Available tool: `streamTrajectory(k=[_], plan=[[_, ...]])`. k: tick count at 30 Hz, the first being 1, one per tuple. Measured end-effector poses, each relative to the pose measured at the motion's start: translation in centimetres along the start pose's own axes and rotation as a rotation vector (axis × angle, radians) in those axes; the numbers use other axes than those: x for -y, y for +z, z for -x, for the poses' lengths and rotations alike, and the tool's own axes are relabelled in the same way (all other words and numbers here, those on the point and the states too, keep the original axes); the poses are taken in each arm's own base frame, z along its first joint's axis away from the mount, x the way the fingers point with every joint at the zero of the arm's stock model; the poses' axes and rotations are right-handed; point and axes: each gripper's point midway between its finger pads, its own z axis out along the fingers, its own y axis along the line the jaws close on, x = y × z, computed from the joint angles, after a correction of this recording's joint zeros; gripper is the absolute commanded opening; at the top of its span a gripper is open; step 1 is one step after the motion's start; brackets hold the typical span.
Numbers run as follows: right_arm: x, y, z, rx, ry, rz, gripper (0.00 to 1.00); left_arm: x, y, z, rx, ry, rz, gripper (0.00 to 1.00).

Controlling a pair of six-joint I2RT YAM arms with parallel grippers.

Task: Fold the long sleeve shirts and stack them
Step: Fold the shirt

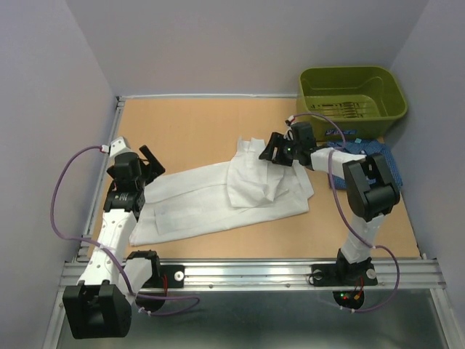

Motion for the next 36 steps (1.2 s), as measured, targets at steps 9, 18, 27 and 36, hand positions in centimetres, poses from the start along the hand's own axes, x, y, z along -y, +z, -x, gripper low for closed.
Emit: streamTrajectory(k=[9, 18, 27, 36], plan=[[-0.7, 1.7, -1.0, -0.036, 0.000, 0.102, 0.59, 0.2, 0.2, 0.1, 0.001, 0.001, -0.009, 0.99], [-2.3, 1.9, -1.9, -0.081, -0.040, 0.226, 0.03, 0.4, 0.3, 0.2, 0.004, -0.001, -0.019, 0.99], [-5.9, -0.2, 0.0, -0.036, -0.206, 0.315, 0.04, 1.2, 0.4, -0.6, -0.023, 0.007, -0.068, 0.99], [-18.1, -5.5, -6.3, -0.040, -0.655, 0.499, 0.11, 2.2, -0.6, -0.4, -0.023, -0.004, -0.129, 0.99]])
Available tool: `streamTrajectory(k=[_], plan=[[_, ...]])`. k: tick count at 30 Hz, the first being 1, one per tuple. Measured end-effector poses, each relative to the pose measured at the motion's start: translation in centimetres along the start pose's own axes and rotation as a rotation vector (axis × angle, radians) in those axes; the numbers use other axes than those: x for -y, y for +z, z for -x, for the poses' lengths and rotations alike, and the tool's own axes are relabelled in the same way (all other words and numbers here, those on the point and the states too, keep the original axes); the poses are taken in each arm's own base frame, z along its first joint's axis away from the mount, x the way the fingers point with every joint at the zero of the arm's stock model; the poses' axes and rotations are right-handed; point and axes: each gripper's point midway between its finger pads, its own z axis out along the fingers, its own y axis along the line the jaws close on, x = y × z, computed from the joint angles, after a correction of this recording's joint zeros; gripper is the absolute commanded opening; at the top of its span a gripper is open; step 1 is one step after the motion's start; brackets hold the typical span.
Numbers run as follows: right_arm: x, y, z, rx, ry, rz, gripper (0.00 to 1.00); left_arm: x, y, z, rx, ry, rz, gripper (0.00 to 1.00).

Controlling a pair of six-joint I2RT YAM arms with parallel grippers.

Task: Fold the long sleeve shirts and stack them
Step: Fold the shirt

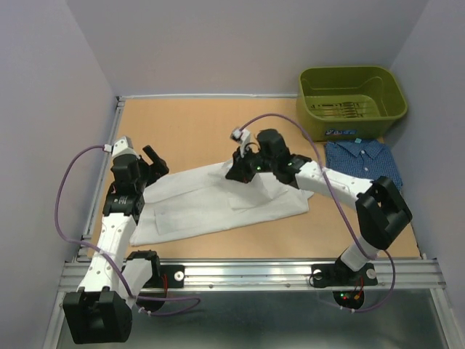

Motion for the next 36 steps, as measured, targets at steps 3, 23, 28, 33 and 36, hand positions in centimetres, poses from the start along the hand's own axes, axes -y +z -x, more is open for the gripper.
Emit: streamTrajectory(k=[3, 23, 28, 33, 36], plan=[[-4.9, 1.6, -3.4, -0.092, -0.109, 0.069, 0.14, 0.3, -0.6, -0.2, -0.012, -0.010, -0.016, 0.99], [-8.6, -3.2, -16.0, -0.565, -0.433, -0.101, 0.59, 1.9, -1.8, -4.5, -0.238, -0.132, -0.084, 0.98], [-5.7, -6.3, -9.3, -0.362, -0.346, -0.273, 0.59, 0.3, 0.0, -5.9, -0.285, -0.167, 0.018, 0.99], [0.7, -8.8, -6.5, -0.262, -0.149, -0.509, 0.59, -0.7, 2.3, -7.5, -0.336, -0.192, 0.085, 0.98], [4.1, -10.0, -5.9, -0.210, -0.019, -0.628, 0.59, -1.6, 3.6, -8.9, -0.377, -0.203, 0.134, 0.98]])
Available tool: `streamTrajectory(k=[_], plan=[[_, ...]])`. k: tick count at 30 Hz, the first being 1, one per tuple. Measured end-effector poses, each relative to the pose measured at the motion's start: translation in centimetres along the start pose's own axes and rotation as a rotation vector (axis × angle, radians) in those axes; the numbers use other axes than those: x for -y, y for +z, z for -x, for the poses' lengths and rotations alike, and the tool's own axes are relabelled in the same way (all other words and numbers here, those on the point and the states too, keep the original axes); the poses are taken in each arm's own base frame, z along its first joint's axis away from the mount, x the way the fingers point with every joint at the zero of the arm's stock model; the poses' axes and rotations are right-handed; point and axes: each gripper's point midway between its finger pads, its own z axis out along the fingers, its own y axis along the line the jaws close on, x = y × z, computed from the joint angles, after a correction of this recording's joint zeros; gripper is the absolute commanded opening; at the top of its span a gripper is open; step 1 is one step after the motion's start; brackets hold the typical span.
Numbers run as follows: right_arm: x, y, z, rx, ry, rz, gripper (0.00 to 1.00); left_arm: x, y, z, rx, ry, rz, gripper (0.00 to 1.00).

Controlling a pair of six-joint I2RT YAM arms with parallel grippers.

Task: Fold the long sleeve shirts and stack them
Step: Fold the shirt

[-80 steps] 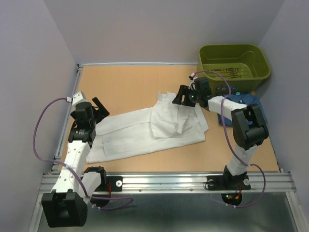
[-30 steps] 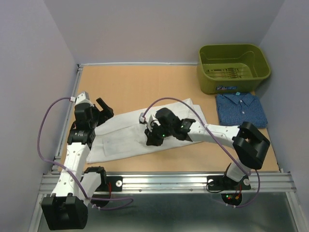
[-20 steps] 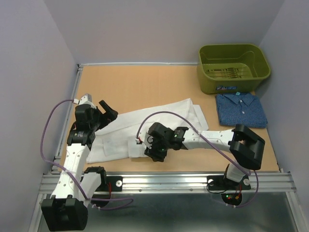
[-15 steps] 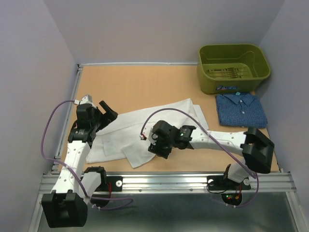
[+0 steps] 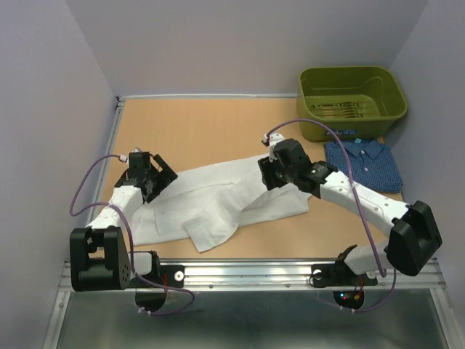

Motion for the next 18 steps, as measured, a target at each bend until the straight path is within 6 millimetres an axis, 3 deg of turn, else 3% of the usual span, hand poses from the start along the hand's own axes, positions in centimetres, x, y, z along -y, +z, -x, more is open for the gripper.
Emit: streamTrajectory(k=[3, 10, 14, 18], plan=[[2.4, 1.2, -0.7, -0.006, 0.109, -0.060, 0.59, -0.7, 1.3, -0.5, -0.028, -0.009, 0.039, 0.99], [8.3, 5.2, -6.2, -0.083, 0.374, -0.185, 0.59, -0.6, 4.7, 0.5, -0.063, -0.012, 0.103, 0.98], [9.4, 7.1, -7.7, -0.095, 0.458, -0.193, 0.59, 0.6, 6.4, 2.2, -0.045, -0.015, 0.098, 0.98], [10.5, 9.0, -7.1, -0.050, 0.523, -0.179, 0.59, 1.5, 7.9, 3.7, -0.029, -0.014, 0.104, 0.98]])
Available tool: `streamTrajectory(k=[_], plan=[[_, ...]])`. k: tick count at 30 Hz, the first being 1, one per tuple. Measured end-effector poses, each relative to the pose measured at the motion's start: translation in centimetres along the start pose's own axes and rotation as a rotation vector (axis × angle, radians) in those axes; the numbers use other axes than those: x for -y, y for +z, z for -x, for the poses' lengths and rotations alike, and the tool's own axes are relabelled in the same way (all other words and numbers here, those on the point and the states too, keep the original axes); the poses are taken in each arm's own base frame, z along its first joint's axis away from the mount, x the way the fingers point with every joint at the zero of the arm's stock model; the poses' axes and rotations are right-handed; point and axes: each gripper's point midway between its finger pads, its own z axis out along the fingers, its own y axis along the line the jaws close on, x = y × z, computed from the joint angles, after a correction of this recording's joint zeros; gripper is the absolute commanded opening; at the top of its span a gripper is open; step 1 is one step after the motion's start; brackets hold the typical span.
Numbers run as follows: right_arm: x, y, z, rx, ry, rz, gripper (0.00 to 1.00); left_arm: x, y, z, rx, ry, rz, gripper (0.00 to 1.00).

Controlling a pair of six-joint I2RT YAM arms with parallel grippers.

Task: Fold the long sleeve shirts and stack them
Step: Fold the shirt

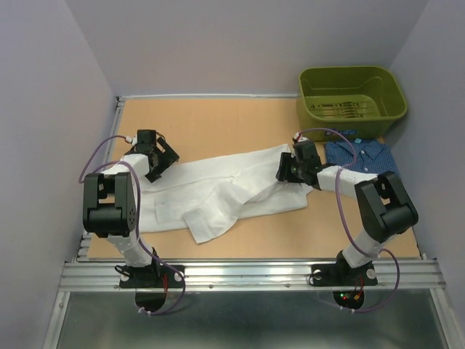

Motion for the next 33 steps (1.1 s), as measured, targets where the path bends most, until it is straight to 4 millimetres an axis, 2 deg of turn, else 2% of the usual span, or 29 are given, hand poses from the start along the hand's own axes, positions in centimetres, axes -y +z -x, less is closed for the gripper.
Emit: streamTrajectory(k=[6, 10, 13, 16, 19, 21, 22, 24, 25, 28, 31, 33], plan=[[0.8, 2.4, 3.6, 0.078, 0.074, 0.019, 0.59, 2.5, 2.6, 3.2, 0.033, 0.015, -0.008, 0.98], [0.6, 3.4, 4.9, 0.094, 0.091, 0.035, 0.59, 3.9, 3.7, 4.9, 0.051, 0.038, -0.022, 0.98], [0.2, 3.4, 5.1, 0.087, 0.093, 0.063, 0.62, 4.2, 3.4, 5.3, 0.055, 0.057, -0.027, 0.98], [-0.5, 2.8, 5.1, 0.076, 0.084, 0.096, 0.68, 4.9, 1.2, 5.2, 0.078, 0.091, -0.056, 0.98], [-1.2, 0.9, 5.6, 0.097, 0.064, 0.136, 0.82, 6.3, -4.3, 3.6, 0.128, 0.168, -0.126, 0.98], [-2.1, -1.2, 6.6, 0.138, 0.046, 0.180, 0.86, 7.8, -8.1, 1.9, 0.164, 0.219, -0.206, 0.98], [-2.8, -2.7, 7.3, 0.169, 0.030, 0.214, 0.87, 8.4, -10.0, 0.4, 0.170, 0.249, -0.257, 0.98], [-3.5, -4.6, 8.2, 0.211, 0.011, 0.253, 0.88, 8.6, -11.8, -2.2, 0.158, 0.277, -0.316, 0.98], [-3.8, -5.3, 8.4, 0.225, 0.004, 0.272, 0.88, 8.2, -12.0, -3.2, 0.145, 0.279, -0.323, 0.98], [-4.6, -7.4, 8.1, 0.248, -0.022, 0.331, 0.88, 4.4, -10.8, -8.0, 0.042, 0.282, -0.269, 0.98], [-5.0, -8.4, 7.0, 0.239, -0.047, 0.373, 0.88, 0.6, -9.9, -11.8, -0.053, 0.285, -0.203, 0.99], [-5.1, -8.8, 5.8, 0.223, -0.069, 0.399, 0.88, -0.1, -9.7, -12.9, -0.078, 0.283, -0.207, 0.99]])
